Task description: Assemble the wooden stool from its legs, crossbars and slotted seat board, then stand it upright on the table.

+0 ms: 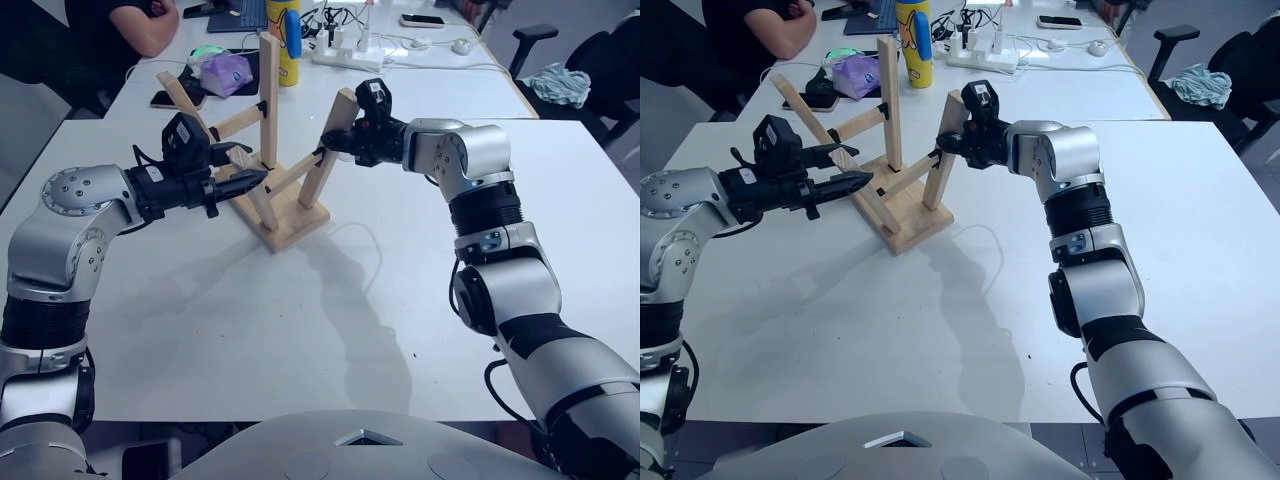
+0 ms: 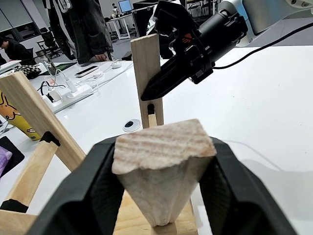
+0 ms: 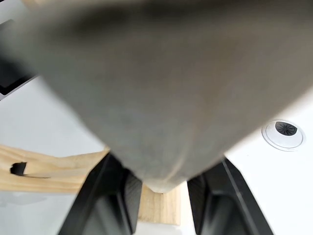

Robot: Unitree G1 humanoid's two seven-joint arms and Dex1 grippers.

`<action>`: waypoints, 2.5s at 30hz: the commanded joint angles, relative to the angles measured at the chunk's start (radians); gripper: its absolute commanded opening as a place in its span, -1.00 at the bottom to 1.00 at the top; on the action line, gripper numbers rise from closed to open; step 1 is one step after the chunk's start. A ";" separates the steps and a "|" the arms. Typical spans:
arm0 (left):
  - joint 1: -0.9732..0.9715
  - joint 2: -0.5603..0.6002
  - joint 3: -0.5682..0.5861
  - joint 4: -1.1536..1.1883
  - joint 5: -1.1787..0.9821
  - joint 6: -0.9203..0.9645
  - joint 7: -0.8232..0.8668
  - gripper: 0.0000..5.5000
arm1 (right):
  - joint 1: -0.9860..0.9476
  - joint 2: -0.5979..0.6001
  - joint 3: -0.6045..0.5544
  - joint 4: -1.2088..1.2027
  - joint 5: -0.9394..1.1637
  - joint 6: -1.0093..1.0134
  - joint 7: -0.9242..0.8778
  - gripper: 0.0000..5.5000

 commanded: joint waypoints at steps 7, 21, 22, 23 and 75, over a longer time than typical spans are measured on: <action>0.051 0.011 -0.036 0.012 -0.006 0.058 -0.073 -0.26 | 0.203 0.076 0.001 -0.080 0.038 0.066 -0.005 -0.62; 0.110 -0.002 0.002 -0.003 -0.027 0.056 -0.051 -0.26 | 0.326 0.163 -0.251 -0.290 0.198 -0.067 -0.110 -0.07; 0.112 -0.002 0.003 -0.003 -0.027 0.056 -0.051 -0.26 | 0.335 0.162 -0.267 -0.305 0.212 -0.065 -0.113 -0.07; 0.115 -0.002 0.004 -0.004 -0.027 0.055 -0.051 -0.26 | 0.346 0.161 -0.280 -0.325 0.222 -0.067 -0.119 -0.07; 0.056 -0.103 0.007 -0.092 -0.036 -0.112 -0.106 0.23 | 0.893 -0.316 0.191 -0.651 -0.203 -0.227 0.115 -1.00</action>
